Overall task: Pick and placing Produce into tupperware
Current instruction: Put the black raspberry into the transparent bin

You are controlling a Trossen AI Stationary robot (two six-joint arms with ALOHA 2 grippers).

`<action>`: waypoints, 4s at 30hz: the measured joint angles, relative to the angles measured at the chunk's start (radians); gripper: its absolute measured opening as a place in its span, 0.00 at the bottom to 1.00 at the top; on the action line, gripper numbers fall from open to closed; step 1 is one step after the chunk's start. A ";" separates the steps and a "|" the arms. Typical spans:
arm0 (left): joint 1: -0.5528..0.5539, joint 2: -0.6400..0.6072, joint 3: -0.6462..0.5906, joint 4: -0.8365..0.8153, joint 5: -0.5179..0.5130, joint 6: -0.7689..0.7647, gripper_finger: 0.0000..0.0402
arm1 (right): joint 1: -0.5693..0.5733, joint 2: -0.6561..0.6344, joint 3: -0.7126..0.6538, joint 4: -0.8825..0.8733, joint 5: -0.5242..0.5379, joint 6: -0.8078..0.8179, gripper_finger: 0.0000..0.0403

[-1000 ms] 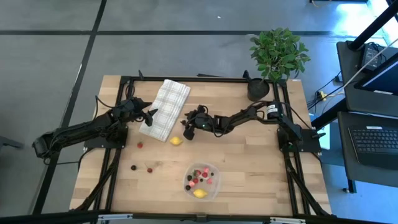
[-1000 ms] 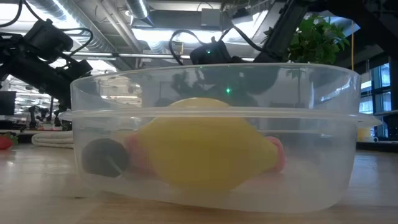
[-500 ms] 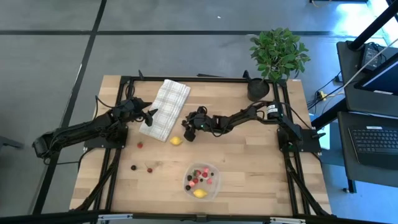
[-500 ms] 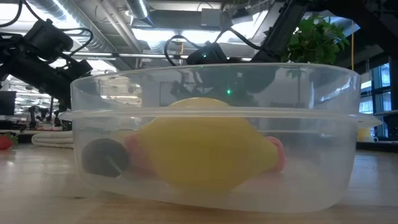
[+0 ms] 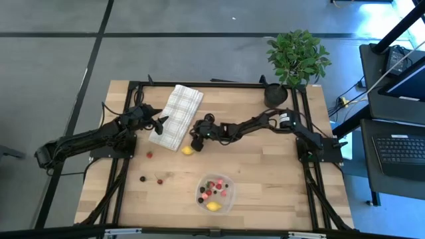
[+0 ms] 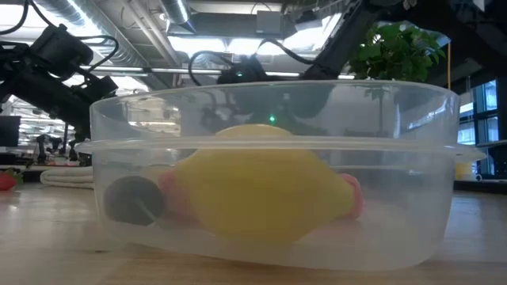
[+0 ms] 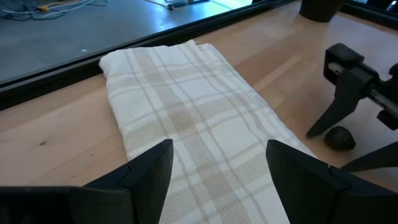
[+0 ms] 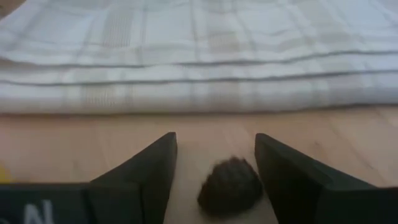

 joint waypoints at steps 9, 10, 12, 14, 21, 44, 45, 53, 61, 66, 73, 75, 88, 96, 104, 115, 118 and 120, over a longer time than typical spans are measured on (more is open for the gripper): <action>0.000 0.000 0.000 0.000 0.000 0.000 0.62 | 0.000 0.032 0.089 -0.143 -0.015 -0.004 0.41; 0.000 0.000 0.000 0.000 0.000 0.000 0.62 | -0.001 0.032 0.089 -0.144 -0.017 -0.005 0.40; 0.000 0.000 0.000 0.000 0.000 0.000 0.62 | -0.001 0.032 0.088 -0.144 -0.018 -0.005 0.38; 0.000 0.000 0.000 0.000 0.000 0.000 0.62 | 0.000 0.032 0.088 -0.144 -0.019 -0.005 0.37; 0.000 0.000 0.000 -0.003 0.017 0.000 0.62 | -0.001 0.030 0.089 -0.172 -0.022 0.005 0.37; 0.000 0.000 0.000 -0.003 0.019 0.000 0.62 | 0.013 0.026 0.089 -0.188 -0.044 0.046 0.43; 0.000 0.000 0.000 -0.003 0.018 0.000 0.62 | 0.015 0.025 0.089 -0.188 -0.043 0.047 0.43; 0.000 0.000 0.000 -0.003 0.018 0.000 0.62 | 0.016 0.004 0.087 -0.233 -0.049 0.041 0.42; 0.000 0.002 0.000 -0.003 0.018 0.000 0.62 | 0.017 -0.004 0.087 -0.274 -0.052 0.036 0.42; 0.000 0.002 0.000 -0.003 0.018 0.000 0.62 | 0.017 -0.004 0.087 -0.276 -0.052 0.043 0.41; 0.000 0.002 0.000 -0.003 0.018 0.000 0.62 | 0.017 -0.006 0.087 -0.292 -0.053 0.056 0.33; 0.000 0.002 0.000 -0.003 0.018 0.000 0.62 | 0.017 -0.007 0.088 -0.298 -0.064 0.056 0.32; 0.000 0.002 0.000 -0.003 0.018 0.000 0.62 | 0.017 -0.009 0.089 -0.320 -0.075 0.098 0.34; 0.000 0.002 0.000 -0.003 0.018 0.000 0.62 | 0.017 -0.009 0.089 -0.324 -0.075 0.108 0.29; 0.000 0.002 0.000 -0.003 0.018 0.000 0.62 | 0.017 -0.015 0.089 -0.325 -0.077 0.108 0.28; 0.000 0.002 0.000 -0.003 0.018 0.000 0.62 | 0.034 -0.180 0.074 -0.545 -0.112 0.081 0.29; 0.000 0.004 0.000 -0.003 0.018 0.000 0.62 | 0.062 -0.240 0.079 -0.614 -0.122 0.084 0.28; 0.000 0.007 0.000 -0.003 0.018 0.000 0.62 | 0.092 -0.272 0.078 -0.670 -0.124 0.086 0.28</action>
